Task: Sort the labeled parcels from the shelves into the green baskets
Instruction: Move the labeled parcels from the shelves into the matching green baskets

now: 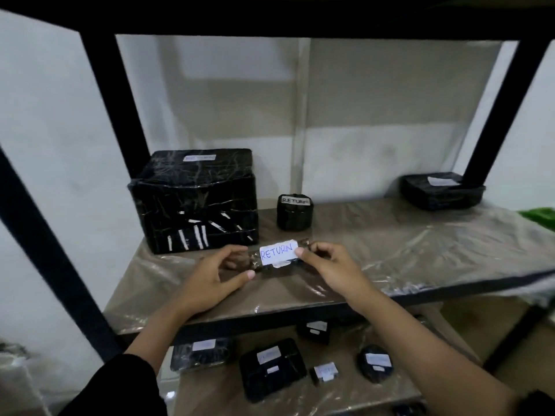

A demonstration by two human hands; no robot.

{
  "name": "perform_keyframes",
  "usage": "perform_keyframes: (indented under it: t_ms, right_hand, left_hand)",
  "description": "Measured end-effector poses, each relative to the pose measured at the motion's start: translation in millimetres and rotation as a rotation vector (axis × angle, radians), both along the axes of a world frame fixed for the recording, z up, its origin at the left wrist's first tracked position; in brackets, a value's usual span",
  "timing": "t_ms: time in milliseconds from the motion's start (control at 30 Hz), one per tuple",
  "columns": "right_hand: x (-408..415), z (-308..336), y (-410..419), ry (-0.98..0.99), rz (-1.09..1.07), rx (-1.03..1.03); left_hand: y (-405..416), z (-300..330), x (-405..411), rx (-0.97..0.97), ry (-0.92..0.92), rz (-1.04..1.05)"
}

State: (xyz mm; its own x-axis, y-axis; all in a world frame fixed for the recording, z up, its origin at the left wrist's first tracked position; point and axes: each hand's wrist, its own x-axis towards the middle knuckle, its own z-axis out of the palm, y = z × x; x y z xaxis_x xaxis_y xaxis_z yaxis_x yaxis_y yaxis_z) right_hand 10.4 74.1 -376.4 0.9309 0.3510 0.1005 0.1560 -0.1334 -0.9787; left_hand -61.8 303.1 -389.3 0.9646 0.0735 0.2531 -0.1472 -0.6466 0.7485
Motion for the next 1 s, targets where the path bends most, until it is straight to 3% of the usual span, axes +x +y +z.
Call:
perform_keyframes:
  t_ms: [167,300,700,1000]
  right_hand:
    - [7.4,14.9,-74.3,0.168,-0.151,0.257]
    - [6.5,26.4,-160.0,0.204,-0.233,0.377]
    - [-43.7,21.2,-491.6,0.162,-0.588,0.438]
    - [-52.7,-12.3,-626.1,0.186,-0.741,0.354]
  left_hand:
    - [-65.8,8.2,21.8,0.307,-0.058,-0.009]
    - [-145.6,14.1,48.2,0.395,-0.079,-0.061]
    - [-471.0,-2.4,83.8,0.272,-0.284,-0.272]
    - [-610.1,-32.7,107.9,0.243,-0.155,-0.455]
